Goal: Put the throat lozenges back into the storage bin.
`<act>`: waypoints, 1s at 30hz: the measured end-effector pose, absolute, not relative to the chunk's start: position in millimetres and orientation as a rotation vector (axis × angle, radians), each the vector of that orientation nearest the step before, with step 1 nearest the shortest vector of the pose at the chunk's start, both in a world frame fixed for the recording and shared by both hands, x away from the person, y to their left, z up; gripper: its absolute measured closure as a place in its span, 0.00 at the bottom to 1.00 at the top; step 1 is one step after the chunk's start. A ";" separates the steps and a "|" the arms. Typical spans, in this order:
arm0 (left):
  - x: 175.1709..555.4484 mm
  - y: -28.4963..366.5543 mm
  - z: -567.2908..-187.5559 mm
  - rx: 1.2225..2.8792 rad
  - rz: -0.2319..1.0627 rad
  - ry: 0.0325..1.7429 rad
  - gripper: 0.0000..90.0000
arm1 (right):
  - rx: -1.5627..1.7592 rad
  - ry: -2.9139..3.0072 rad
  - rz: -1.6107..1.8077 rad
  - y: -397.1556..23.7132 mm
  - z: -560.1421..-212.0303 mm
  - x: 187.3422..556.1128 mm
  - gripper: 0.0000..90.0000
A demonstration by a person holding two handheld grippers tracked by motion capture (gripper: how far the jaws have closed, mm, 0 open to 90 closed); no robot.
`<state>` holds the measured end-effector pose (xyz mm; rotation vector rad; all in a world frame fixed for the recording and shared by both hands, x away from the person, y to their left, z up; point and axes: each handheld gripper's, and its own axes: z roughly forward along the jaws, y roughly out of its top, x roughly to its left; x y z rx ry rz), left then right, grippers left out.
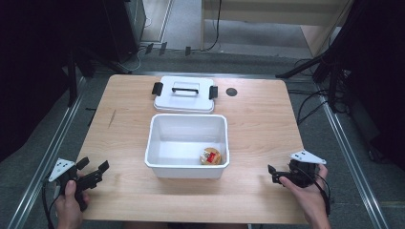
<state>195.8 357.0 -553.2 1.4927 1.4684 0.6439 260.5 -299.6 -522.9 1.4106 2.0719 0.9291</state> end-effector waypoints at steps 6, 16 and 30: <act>195.7 356.9 -553.1 1.493 0.644 1.470 0.16 | 1.432 1.998 0.966 -317.1 -534.5 245.6 0.00; 195.2 356.6 -553.0 1.487 0.655 1.477 0.16 | 1.472 1.909 1.005 -344.6 -542.6 226.4 0.01; 195.3 356.7 -553.1 1.484 0.658 1.483 0.16 | 1.518 1.805 1.090 -365.3 -546.9 211.4 0.03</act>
